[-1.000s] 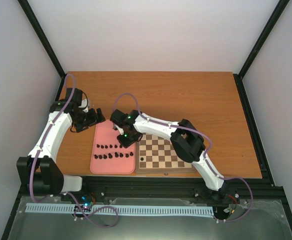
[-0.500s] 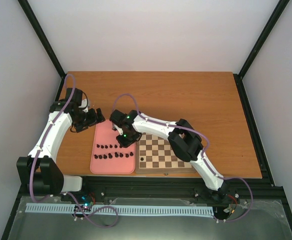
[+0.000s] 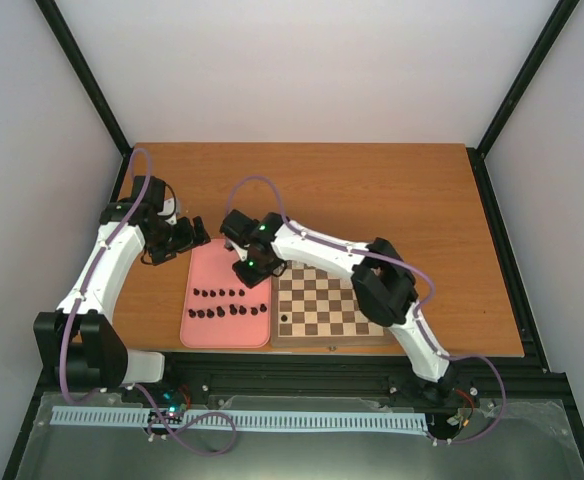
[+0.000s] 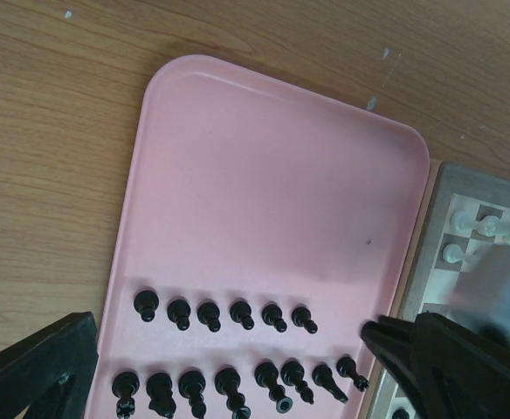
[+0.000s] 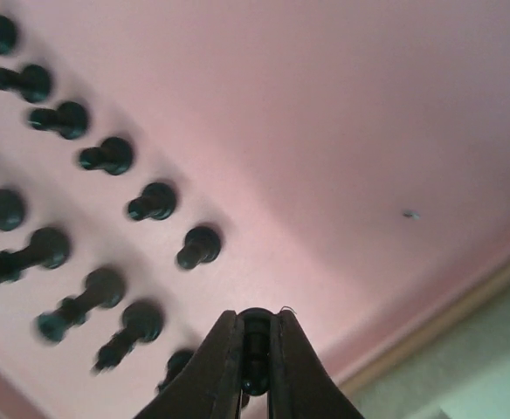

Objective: Set up the chess pieces on the board
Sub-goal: Pick up the chess piece from the storage box, then place the chess piece on the chessboard.

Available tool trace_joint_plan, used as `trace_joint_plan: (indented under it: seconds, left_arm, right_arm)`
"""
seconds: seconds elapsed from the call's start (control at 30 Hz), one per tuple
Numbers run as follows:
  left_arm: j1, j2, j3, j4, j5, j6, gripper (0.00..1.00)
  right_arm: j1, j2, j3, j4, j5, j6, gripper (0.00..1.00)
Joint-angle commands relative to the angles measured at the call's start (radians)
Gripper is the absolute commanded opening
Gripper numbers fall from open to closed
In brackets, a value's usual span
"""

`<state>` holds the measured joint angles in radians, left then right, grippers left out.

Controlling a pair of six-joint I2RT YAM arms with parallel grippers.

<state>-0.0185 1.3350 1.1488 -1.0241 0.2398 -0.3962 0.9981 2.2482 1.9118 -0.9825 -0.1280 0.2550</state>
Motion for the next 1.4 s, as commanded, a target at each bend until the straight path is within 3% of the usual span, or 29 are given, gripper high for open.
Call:
trace_joint_plan:
  seconds: [0.0,0.3,0.57,1.37]
  left_arm:
    - [0.005,0.003,0.019,0.008,0.004,-0.006,1.0]
    - [0.005,0.006,0.018,0.013,0.013,-0.007,1.0]
    - [0.005,0.003,0.015,0.013,0.016,-0.007,1.0]
    - [0.005,-0.011,-0.012,0.022,0.019,-0.009,1.0]
  right_arm:
    - [-0.004,-0.191,-0.036,0.0,0.063,0.05,0.06]
    - [-0.004,-0.456,-0.414,0.028,0.091,0.147,0.06]
    - [-0.003,-0.526,-0.598,0.086,0.088,0.189,0.05]
    - [0.037,-0.475,-0.662,0.114,0.038,0.173,0.06]
